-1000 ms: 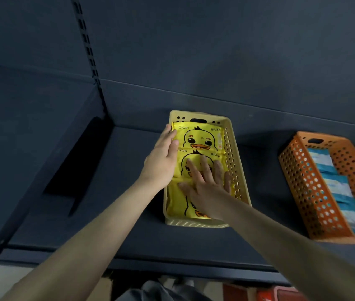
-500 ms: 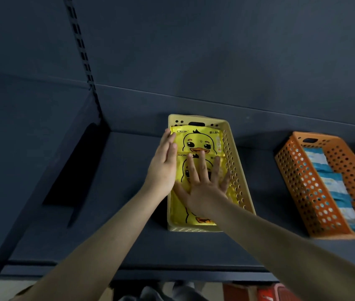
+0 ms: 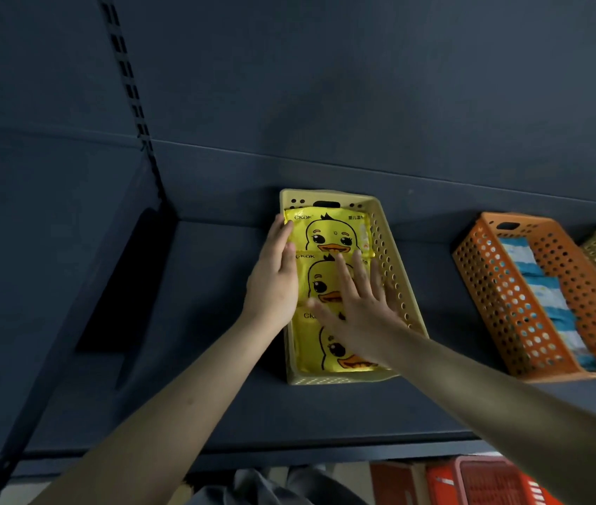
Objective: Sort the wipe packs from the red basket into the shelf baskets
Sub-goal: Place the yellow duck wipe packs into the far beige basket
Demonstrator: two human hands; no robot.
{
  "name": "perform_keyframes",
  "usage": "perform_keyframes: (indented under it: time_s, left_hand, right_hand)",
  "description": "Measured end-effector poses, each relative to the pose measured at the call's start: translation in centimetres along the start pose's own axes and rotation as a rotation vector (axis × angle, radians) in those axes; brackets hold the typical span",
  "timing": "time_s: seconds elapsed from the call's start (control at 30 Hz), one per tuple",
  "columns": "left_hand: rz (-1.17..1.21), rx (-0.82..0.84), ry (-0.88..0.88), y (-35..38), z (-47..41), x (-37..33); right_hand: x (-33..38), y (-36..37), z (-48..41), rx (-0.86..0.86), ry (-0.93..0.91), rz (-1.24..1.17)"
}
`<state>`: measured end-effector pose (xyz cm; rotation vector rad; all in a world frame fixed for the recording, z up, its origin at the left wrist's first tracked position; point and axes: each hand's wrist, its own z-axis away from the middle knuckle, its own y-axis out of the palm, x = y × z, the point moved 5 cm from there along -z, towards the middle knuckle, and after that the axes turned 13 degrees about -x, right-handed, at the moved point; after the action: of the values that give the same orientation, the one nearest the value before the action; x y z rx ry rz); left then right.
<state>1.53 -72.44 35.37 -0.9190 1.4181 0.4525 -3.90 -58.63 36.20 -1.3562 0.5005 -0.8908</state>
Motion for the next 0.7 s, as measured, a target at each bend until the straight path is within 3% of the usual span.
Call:
perform_keyframes:
  time_s: [0.1,0.33,0.43,0.57,0.7]
  left_hand:
    - [0.056,-0.011,-0.025,0.1,0.1,0.0]
    - [0.074,-0.032,-0.036,0.1,0.0,0.4]
    - [0.074,-0.031,-0.034,0.0,0.0,0.6]
    - [0.077,-0.04,-0.03,0.0,-0.2,0.5]
    - [0.118,-0.051,-0.046,0.2,-0.1,0.5]
  right_hand:
    - [1.7,-0.5,-2.1,-0.122,-0.008,0.067]
    - [2.8,2.4,-2.7,-0.029,0.072,0.169]
    - [2.5,1.8,-3.1,0.012,0.056,0.126]
    - [0.7,0.6,-3.8,-0.12,0.025,0.056]
    - [0.0,1.8,-3.9,-0.12,0.055,0.018]
